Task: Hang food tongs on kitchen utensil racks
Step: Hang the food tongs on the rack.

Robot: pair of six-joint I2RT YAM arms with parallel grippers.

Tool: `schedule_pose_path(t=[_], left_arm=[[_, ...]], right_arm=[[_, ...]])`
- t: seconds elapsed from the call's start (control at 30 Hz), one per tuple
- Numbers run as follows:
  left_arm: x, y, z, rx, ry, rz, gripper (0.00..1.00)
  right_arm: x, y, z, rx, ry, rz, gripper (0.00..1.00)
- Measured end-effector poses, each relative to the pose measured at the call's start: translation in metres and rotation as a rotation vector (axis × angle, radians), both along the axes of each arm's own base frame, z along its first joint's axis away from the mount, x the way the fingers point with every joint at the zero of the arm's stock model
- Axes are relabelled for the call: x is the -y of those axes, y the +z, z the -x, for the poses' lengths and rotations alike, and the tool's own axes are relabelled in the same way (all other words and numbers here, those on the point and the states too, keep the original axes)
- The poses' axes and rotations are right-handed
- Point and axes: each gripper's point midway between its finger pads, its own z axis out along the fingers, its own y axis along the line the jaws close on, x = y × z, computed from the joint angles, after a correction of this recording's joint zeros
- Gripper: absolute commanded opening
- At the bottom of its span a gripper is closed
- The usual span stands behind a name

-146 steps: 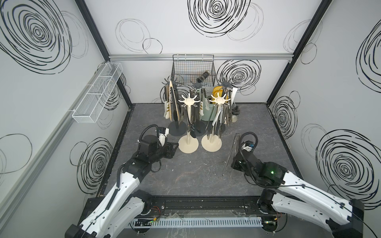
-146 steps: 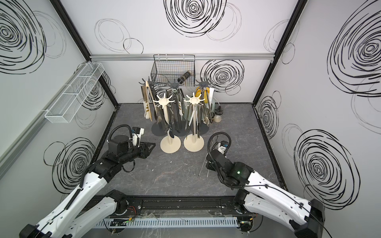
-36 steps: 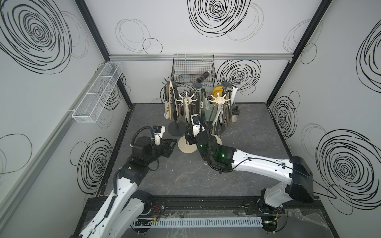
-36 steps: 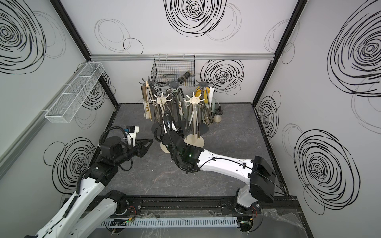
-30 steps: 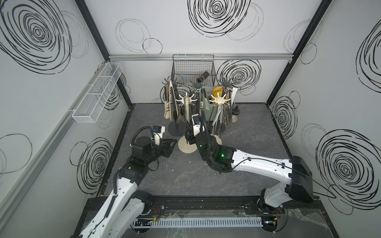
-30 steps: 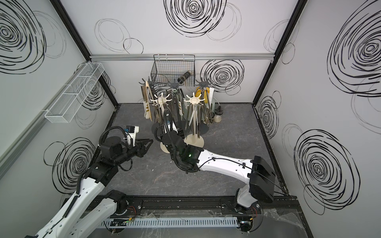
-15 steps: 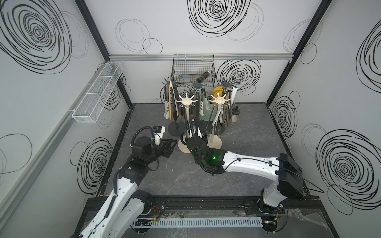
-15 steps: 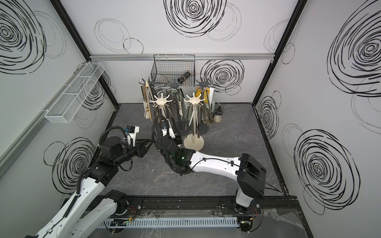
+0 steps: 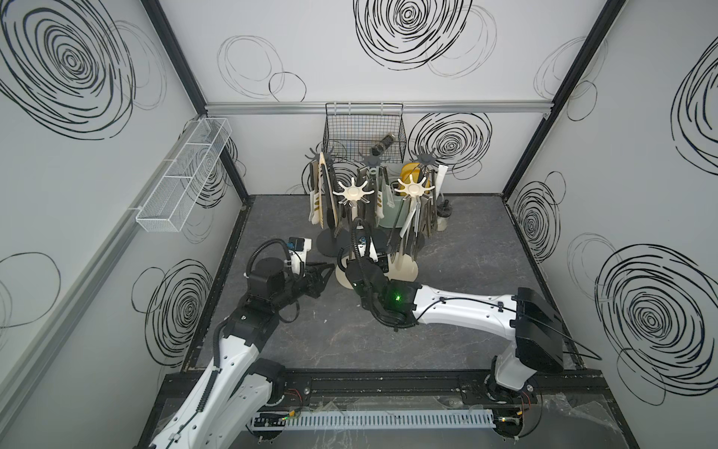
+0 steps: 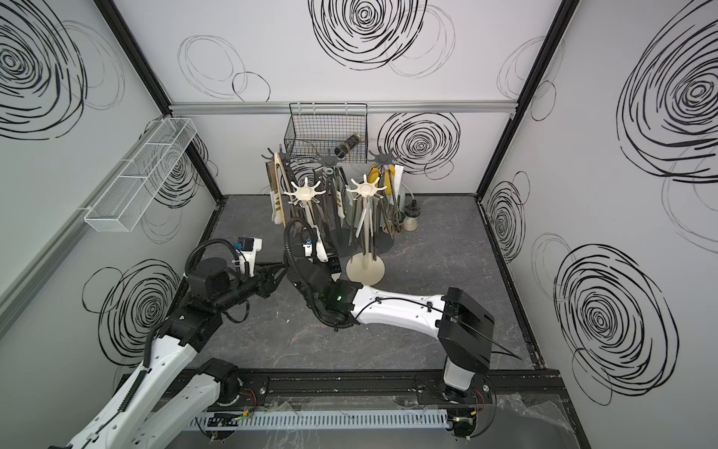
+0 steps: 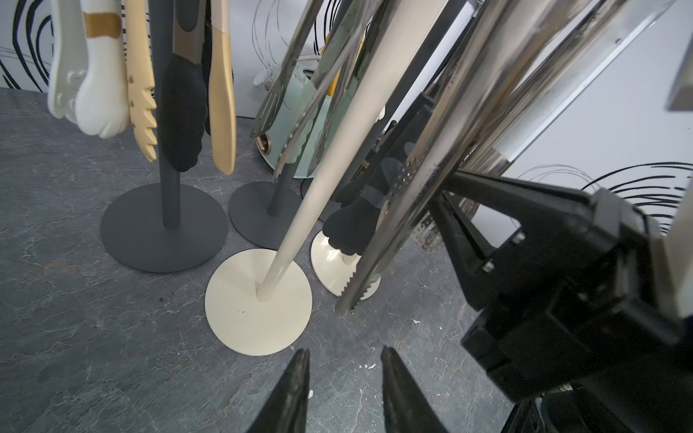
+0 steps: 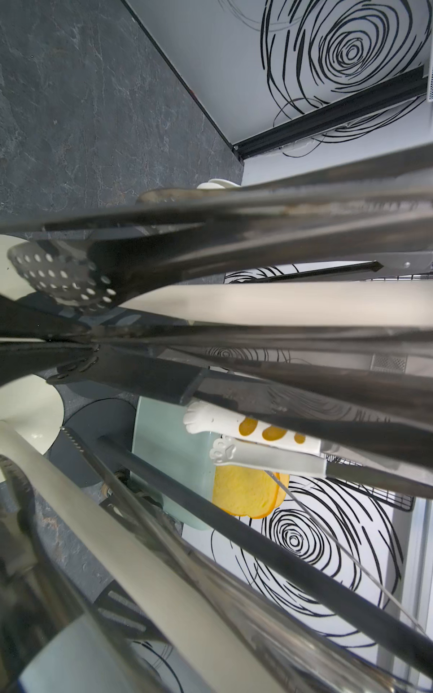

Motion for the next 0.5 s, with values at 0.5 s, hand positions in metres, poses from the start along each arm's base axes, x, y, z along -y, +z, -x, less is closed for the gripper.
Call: schedule_pose_path(t=[0.5], left_arm=[[0.0, 0.004, 0.0, 0.009, -0.011, 0.022, 0.38]], right_arm=[[-0.005, -0.011, -0.001, -0.024, 0.002, 0.035, 0.18]])
